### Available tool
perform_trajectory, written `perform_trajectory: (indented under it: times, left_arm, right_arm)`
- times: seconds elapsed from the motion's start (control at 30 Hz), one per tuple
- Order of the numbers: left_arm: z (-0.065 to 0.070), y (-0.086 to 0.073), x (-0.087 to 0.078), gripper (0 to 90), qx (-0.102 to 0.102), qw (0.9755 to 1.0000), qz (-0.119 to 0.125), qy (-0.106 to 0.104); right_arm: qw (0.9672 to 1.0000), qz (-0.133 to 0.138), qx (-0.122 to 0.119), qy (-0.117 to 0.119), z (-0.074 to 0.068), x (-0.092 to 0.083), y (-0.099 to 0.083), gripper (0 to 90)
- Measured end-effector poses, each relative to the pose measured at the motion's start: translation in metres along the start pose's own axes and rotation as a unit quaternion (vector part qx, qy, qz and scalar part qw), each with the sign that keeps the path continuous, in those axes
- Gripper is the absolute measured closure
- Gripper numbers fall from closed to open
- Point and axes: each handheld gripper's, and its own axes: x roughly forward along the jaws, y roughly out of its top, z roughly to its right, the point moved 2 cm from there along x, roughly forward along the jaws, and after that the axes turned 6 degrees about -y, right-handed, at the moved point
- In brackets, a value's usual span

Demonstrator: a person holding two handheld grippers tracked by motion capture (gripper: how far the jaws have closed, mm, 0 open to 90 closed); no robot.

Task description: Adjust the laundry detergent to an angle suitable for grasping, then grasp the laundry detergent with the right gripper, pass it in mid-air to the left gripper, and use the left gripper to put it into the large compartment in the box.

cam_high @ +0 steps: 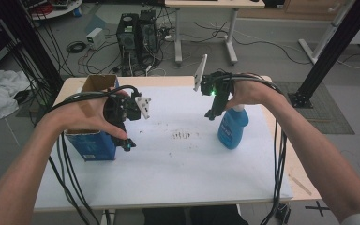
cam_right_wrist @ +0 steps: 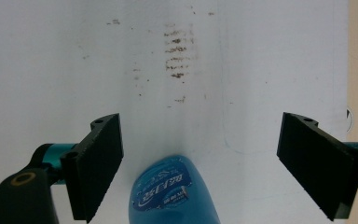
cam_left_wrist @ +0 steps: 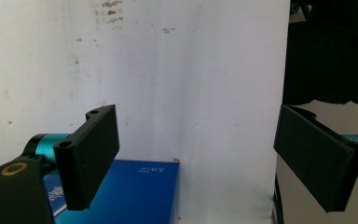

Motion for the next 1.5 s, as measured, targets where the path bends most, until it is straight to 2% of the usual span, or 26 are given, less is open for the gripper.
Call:
perform_trajectory:
  times: [0.43,1.1,1.13,1.2,1.4,1.5]
  left_arm:
    - [0.001,0.005,0.000,14.3,0.004,1.0000,-0.005,0.003]
    - [0.000,0.007,0.003,14.3,0.002,1.0000,-0.005,0.002]
    - [0.000,0.008,0.003,14.3,0.003,1.0000,-0.005,0.000]
    - [-0.001,0.008,0.005,14.3,0.003,1.0000,-0.004,0.001]
    - [-0.002,0.009,0.006,14.3,0.005,1.0000,-0.007,0.000]
    - [-0.002,0.009,0.006,14.3,0.004,1.0000,-0.007,0.000]
  right_arm:
    - [0.9999,0.007,0.008,-0.006,-0.001,-0.005,-0.003,13.6]
    - [0.9999,0.011,0.006,-0.007,-0.004,-0.009,-0.002,13.5]
    - [0.9999,0.013,0.001,-0.006,-0.005,-0.011,-0.002,13.6]
    - [0.9998,0.018,0.004,-0.007,-0.006,-0.013,-0.002,13.6]
    - [0.9994,0.009,0.021,-0.024,-0.006,-0.019,-0.006,13.5]
    - [0.9993,0.011,0.028,-0.022,-0.005,-0.023,-0.008,13.5]
